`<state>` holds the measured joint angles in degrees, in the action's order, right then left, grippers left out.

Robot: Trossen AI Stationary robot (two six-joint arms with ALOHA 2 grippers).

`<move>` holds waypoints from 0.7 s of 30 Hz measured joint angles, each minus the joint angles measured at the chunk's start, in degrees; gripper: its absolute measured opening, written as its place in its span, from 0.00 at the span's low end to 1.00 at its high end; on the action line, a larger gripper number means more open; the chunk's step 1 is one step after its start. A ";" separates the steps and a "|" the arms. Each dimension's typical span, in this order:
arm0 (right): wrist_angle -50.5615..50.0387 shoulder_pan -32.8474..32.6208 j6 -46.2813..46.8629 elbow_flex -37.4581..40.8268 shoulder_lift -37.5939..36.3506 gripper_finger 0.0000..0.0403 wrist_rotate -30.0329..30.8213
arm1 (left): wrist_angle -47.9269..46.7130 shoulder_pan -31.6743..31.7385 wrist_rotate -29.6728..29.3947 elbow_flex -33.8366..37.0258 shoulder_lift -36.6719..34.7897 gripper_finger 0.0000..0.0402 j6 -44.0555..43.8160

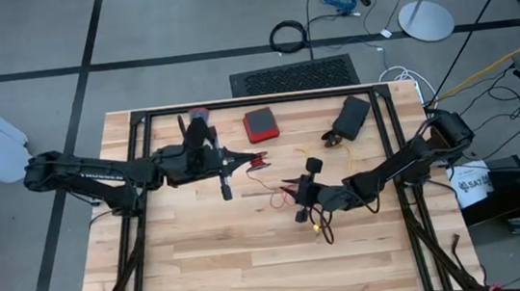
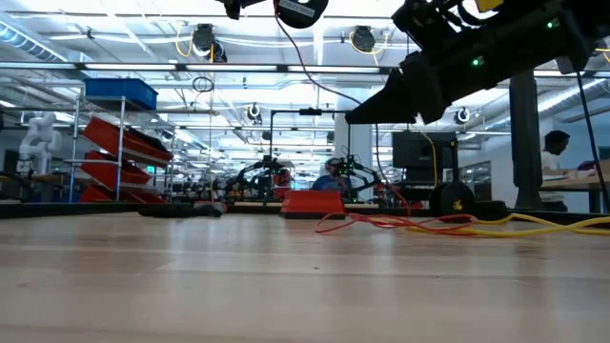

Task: Coil cords
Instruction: Coil the red wire onto the spool

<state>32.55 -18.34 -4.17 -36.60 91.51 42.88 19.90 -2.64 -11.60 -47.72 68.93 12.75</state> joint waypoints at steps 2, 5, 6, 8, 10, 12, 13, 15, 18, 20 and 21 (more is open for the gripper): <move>-0.66 -0.18 0.42 0.00 -0.34 0.18 -1.76 | 0.03 -0.01 0.00 0.01 0.00 0.00 0.00; -1.07 -0.17 0.51 0.00 -0.49 0.18 -3.78 | 0.04 -0.01 0.00 0.01 0.00 0.00 0.00; -1.20 -0.17 0.71 0.00 -0.49 0.18 -3.92 | 0.06 -0.02 0.00 0.01 0.00 0.00 -0.02; -1.80 0.07 1.39 0.00 -0.49 0.15 -4.15 | 0.07 -0.02 0.00 0.00 0.02 0.00 -0.02; -2.70 0.34 1.73 0.00 -0.49 0.11 -4.25 | 0.09 -0.01 0.00 0.01 0.02 0.00 -0.02; -2.93 0.38 1.73 0.00 -0.49 0.06 -4.23 | 0.09 -0.02 0.00 0.01 0.02 0.00 -0.02; -2.93 0.38 1.69 0.00 -0.49 0.03 -4.23 | 0.09 0.01 0.00 0.00 0.02 0.00 -0.02; -2.94 0.34 1.53 0.00 -0.49 0.01 -4.23 | 0.09 -0.02 0.00 0.01 0.02 0.00 -0.02; -2.96 0.34 1.74 0.00 -0.49 0.01 -4.22 | -0.13 0.00 0.00 -0.01 0.02 0.00 -0.02; -3.34 0.47 1.97 0.00 -0.49 0.01 -3.90 | -1.14 -0.02 0.21 0.01 0.02 0.00 -0.04; -3.78 0.66 2.18 0.00 -0.49 0.00 -3.84 | -1.79 -0.02 0.76 -0.01 0.03 0.00 -0.04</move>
<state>28.78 -17.67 -1.99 -36.60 91.02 39.04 18.11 -2.66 -10.84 -47.72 68.95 12.71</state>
